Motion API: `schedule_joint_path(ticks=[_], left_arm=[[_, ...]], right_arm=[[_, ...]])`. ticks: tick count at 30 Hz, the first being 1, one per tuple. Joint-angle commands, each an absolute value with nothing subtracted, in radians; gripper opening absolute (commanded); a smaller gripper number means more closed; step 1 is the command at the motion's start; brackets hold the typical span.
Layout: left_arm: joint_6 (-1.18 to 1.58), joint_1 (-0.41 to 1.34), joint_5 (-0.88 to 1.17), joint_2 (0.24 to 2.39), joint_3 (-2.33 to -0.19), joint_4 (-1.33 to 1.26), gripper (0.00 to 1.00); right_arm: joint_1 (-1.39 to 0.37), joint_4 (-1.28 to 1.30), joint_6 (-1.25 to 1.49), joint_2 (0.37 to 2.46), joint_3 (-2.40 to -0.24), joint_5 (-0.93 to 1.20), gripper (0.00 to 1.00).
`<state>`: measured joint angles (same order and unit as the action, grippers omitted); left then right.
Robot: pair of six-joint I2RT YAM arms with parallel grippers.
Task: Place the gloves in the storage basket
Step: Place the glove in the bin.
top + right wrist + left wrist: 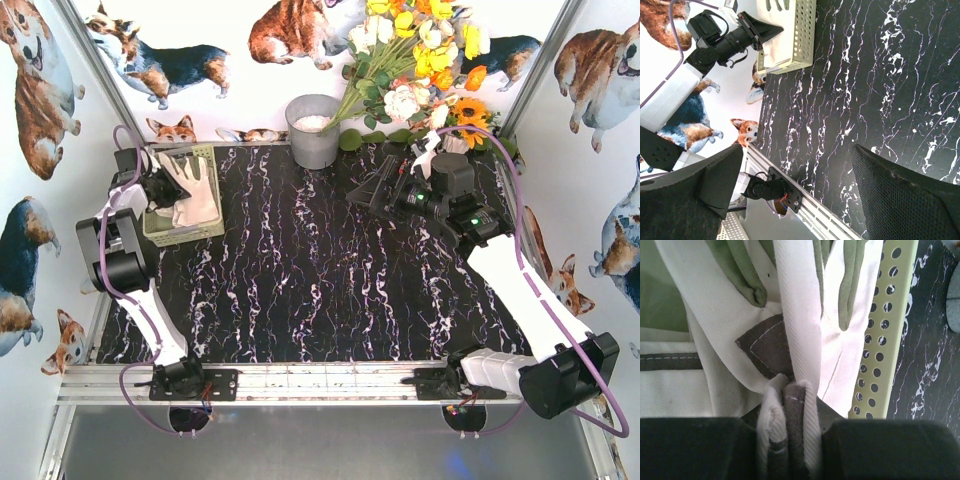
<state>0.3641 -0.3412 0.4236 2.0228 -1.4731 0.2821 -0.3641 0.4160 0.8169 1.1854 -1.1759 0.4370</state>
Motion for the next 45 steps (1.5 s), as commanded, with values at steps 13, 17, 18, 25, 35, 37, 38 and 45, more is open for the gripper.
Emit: schedule_joint_path(ticks=[13, 17, 18, 25, 35, 37, 38, 45], left_arm=[[0.454, -0.359, 0.328, 1.954, -1.412, 0.211, 0.17], [0.426, -0.359, 0.313, 1.934, -1.439, 0.268, 0.35], [0.418, -0.359, 0.309, 1.924, -1.439, 0.278, 0.39], [0.391, -0.362, 0.213, 1.825, -1.395, 0.325, 0.49], [0.394, -0.366, 0.159, 1.785, -1.353, 0.426, 0.3], [0.402, -0.366, 0.158, 1.788, -1.345, 0.422, 0.26], [0.403, -0.366, 0.158, 1.793, -1.344, 0.422, 0.23], [0.368, -0.366, 0.146, 1.877, -1.394, 0.453, 0.08]], right_arm=[[-0.362, 0.349, 0.838, 1.183, -1.212, 0.43, 0.91], [-0.362, 0.345, 0.839, 1.18, -1.208, 0.427, 0.91], [-0.362, 0.343, 0.84, 1.18, -1.207, 0.428, 0.91], [-0.364, 0.328, 0.844, 1.183, -1.202, 0.427, 0.9], [-0.364, 0.312, 0.845, 1.184, -1.185, 0.428, 0.9], [-0.364, 0.309, 0.845, 1.186, -1.184, 0.429, 0.9], [-0.364, 0.308, 0.845, 1.186, -1.184, 0.429, 0.9], [-0.364, 0.314, 0.844, 1.18, -1.187, 0.426, 0.9]])
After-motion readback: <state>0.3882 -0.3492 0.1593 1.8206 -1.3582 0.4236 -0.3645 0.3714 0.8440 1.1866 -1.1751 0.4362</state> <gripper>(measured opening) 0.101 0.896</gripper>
